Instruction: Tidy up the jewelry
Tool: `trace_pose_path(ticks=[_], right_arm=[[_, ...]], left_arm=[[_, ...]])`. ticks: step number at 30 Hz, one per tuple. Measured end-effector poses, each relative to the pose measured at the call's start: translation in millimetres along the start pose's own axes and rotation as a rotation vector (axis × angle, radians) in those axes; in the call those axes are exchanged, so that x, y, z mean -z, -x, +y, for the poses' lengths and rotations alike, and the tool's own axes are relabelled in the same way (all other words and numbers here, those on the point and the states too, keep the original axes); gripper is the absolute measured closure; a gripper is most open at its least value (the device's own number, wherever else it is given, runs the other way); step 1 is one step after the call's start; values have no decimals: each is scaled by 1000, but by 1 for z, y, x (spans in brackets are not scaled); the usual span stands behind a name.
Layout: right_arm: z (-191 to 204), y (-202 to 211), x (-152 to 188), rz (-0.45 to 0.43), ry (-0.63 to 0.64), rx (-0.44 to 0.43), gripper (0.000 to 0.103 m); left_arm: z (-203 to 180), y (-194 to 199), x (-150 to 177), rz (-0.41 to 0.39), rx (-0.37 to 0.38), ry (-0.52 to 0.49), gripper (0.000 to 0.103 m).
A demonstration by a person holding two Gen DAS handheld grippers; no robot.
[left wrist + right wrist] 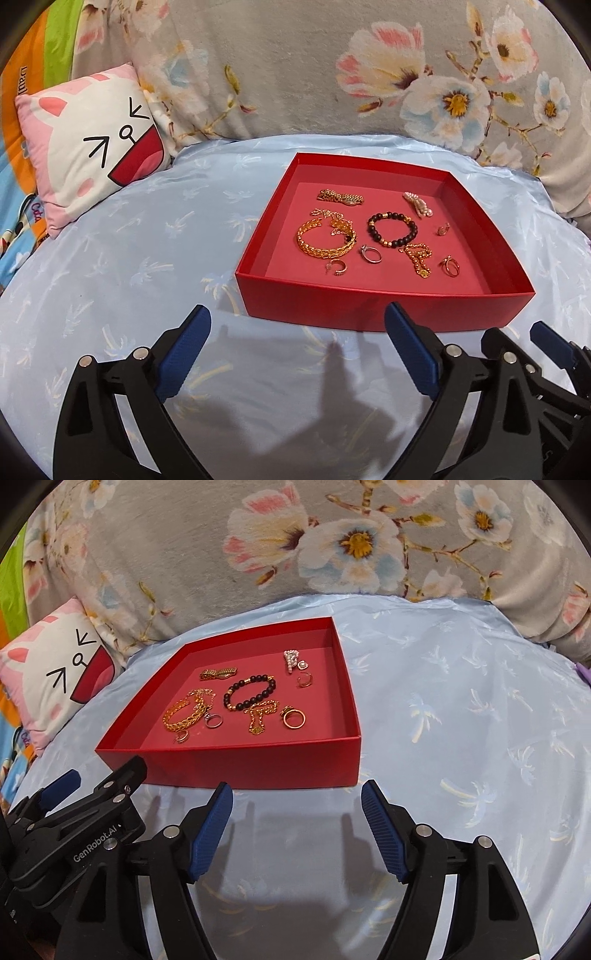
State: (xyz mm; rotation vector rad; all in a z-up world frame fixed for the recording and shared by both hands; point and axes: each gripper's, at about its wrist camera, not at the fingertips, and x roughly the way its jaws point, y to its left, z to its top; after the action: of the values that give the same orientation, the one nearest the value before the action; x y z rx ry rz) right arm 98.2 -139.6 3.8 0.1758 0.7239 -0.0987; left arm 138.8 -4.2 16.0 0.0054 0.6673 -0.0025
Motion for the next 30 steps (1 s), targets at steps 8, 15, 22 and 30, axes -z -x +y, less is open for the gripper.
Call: trace_pose_path(ticks=[8, 15, 22, 30], right_arm=[[4, 0, -1, -2, 19, 29, 32], [7, 2, 0, -22, 37, 50, 24], [6, 1, 1, -17, 35, 44, 24], [7, 1, 1, -16, 35, 44, 24]], left_arm=[[0, -1, 1, 7, -30, 5, 10], [7, -1, 2, 11, -26, 39, 10], [7, -3, 2, 15, -31, 38, 10], [7, -3, 2, 16, -30, 39, 10]])
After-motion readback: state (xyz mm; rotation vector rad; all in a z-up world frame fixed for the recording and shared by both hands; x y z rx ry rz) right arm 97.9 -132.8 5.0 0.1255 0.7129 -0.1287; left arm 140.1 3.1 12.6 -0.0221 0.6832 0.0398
